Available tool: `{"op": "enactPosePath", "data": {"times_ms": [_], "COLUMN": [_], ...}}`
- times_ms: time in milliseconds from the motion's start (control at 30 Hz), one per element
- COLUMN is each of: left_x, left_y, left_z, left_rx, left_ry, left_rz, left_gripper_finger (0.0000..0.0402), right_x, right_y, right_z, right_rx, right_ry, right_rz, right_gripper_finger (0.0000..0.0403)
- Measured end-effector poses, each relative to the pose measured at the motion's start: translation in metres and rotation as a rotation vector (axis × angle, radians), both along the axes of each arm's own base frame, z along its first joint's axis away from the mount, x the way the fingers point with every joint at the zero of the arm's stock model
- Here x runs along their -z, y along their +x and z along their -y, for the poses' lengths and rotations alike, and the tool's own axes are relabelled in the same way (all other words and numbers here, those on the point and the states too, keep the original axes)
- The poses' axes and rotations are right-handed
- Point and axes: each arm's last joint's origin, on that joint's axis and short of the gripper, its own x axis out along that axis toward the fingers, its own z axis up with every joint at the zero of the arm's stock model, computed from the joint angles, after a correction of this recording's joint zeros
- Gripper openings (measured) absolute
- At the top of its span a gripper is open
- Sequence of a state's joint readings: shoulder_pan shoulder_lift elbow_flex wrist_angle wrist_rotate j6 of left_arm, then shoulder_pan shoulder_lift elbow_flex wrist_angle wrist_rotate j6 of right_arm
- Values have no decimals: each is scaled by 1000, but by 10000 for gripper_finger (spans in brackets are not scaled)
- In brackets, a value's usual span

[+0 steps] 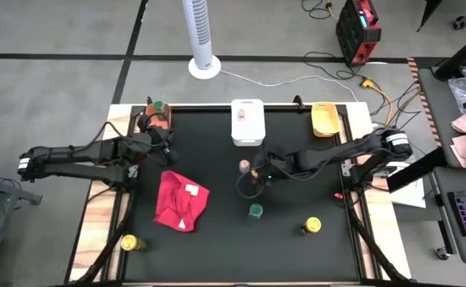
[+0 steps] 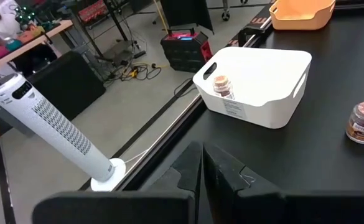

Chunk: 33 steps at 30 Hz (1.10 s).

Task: Sort spices by type
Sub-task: Put the top yellow seasoning bottle into the yellow bin

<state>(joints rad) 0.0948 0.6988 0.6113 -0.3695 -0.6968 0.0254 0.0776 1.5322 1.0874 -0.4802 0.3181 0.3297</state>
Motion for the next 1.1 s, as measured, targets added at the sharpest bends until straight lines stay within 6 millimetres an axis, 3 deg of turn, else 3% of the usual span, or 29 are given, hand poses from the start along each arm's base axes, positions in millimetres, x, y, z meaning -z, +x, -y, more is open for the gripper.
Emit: {"op": "enactPosePath", "data": {"times_ms": [300, 633, 933, 1100], "left_x": [2, 17, 17, 17], "left_y": [1, 2, 2, 2], "left_z": [0, 0, 0, 0], "left_rx": [3, 6, 6, 6], "left_ry": [5, 10, 13, 14], "left_rz": [-14, -33, -27, -24], "left_gripper_finger": [0, 0, 0, 0], "right_x": [8, 10, 8, -18], "right_y": [3, 3, 2, 1], "right_z": [2, 3, 2, 2], "right_rx": [28, 36, 24, 21], "right_ry": [16, 64, 101, 110], "right_rz": [-23, -38, -34, -45], "right_gripper_finger": [326, 222, 221, 221]}}
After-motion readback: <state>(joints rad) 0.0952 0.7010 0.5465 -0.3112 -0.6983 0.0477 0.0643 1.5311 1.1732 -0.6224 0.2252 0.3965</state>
